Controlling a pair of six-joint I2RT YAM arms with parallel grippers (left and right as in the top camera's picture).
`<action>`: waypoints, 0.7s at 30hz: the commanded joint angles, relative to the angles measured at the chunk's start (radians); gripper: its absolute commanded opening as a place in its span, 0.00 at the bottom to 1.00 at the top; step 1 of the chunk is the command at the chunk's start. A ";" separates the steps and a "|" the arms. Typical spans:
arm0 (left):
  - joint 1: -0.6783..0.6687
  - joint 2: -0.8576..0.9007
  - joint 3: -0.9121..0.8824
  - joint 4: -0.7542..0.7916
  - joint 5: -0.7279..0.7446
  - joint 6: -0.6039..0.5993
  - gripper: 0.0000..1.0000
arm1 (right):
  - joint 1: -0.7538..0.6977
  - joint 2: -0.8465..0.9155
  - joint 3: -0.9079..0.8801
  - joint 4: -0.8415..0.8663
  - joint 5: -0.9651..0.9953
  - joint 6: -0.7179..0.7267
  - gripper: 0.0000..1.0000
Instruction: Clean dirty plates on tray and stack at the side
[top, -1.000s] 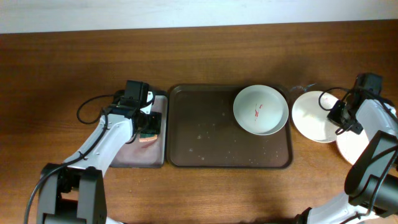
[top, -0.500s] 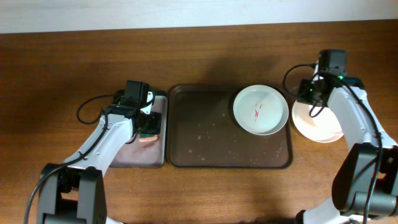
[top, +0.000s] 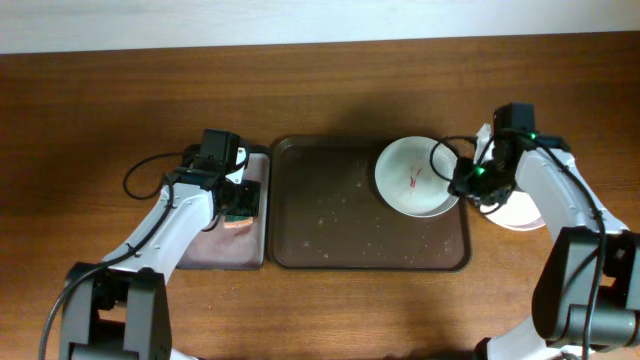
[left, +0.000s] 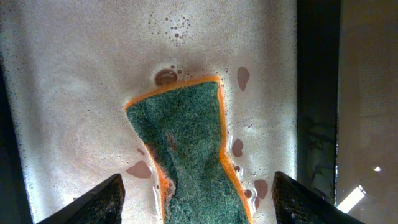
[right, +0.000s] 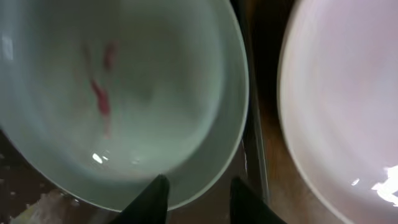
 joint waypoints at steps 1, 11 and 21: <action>0.004 0.012 0.002 -0.001 0.008 0.004 0.74 | 0.008 0.008 -0.073 0.053 -0.018 0.047 0.33; 0.004 0.012 0.002 -0.002 0.009 0.004 0.74 | 0.009 0.008 -0.188 0.279 0.018 0.134 0.17; 0.004 0.012 0.002 0.000 0.008 0.004 0.74 | 0.273 0.008 -0.188 0.281 -0.011 0.327 0.04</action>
